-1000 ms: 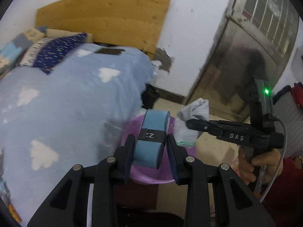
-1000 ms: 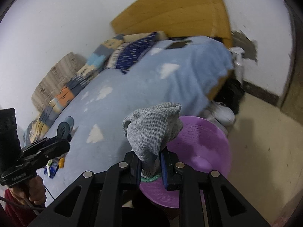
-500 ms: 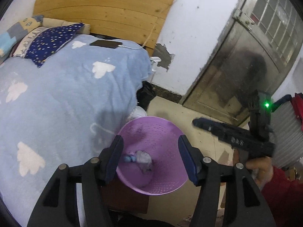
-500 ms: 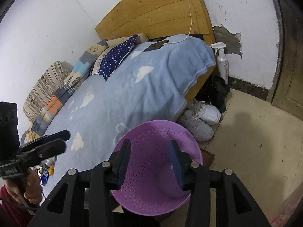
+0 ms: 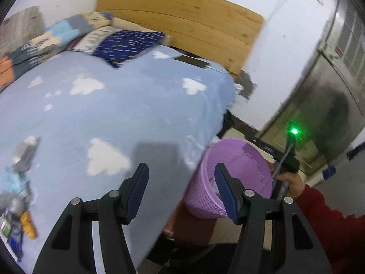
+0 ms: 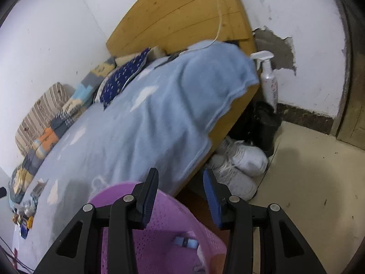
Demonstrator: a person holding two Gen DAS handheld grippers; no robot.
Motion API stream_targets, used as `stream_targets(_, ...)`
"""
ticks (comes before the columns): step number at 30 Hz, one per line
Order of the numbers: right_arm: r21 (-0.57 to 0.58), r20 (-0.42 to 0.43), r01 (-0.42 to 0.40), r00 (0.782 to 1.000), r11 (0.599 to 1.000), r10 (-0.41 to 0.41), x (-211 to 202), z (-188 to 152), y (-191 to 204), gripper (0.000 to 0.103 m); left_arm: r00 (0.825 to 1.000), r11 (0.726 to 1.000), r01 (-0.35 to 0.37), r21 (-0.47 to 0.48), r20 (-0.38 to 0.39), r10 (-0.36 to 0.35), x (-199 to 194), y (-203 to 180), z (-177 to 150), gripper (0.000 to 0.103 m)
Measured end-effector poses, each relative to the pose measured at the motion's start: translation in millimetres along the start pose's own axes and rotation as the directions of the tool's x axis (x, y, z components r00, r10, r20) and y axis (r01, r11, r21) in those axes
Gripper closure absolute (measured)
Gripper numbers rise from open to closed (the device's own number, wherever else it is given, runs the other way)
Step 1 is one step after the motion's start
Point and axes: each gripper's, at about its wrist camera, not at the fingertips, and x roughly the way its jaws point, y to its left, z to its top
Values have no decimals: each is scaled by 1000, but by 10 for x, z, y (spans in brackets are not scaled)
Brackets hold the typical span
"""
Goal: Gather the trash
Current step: 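Open the right tool to drop the grey sock into the purple basket, then move back to the bed and grasp the yellow toy robot with the right tool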
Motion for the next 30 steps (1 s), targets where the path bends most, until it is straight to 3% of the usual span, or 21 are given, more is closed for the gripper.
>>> stream_targets(6,16,-52,-41,998,999,42,-13,-299,177,59,994,995,-94,-30,58,95,-499,379,-207,44)
stream_targets(9,21,-3,-46,999,999,46,-189,-428,230,59,984,986,-155,-55,78,159,-766,586,-369,44)
stream_targets(14,-64,97,65,994,996,-59,-527,-157,449,59,961,962,-240,-130,110,254,-1224,980,-694,44)
stream_targets(17,-152,160,74,986,986,-49,-759,69,825,59,938,935,-299,-193,124,325,-1487,1276,-904,44)
stream_targets(21,-277,165,-70,979,958,119,-950,230,1713,58,899,883,-370,-290,128,419,-1800,1702,-1201,44)
stream_targets(24,-367,60,-226,962,902,265,-940,191,2446,55,866,835,-413,-363,127,484,-2008,2023,-1408,44)
stream_targets(28,-444,-145,-431,900,786,412,-800,-41,3484,55,844,773,-425,-472,101,526,-2219,2432,-1677,44)
stream_targets(30,-431,-298,-530,848,731,439,-609,-247,4035,55,861,751,-379,-541,92,501,-2279,2604,-1783,44)
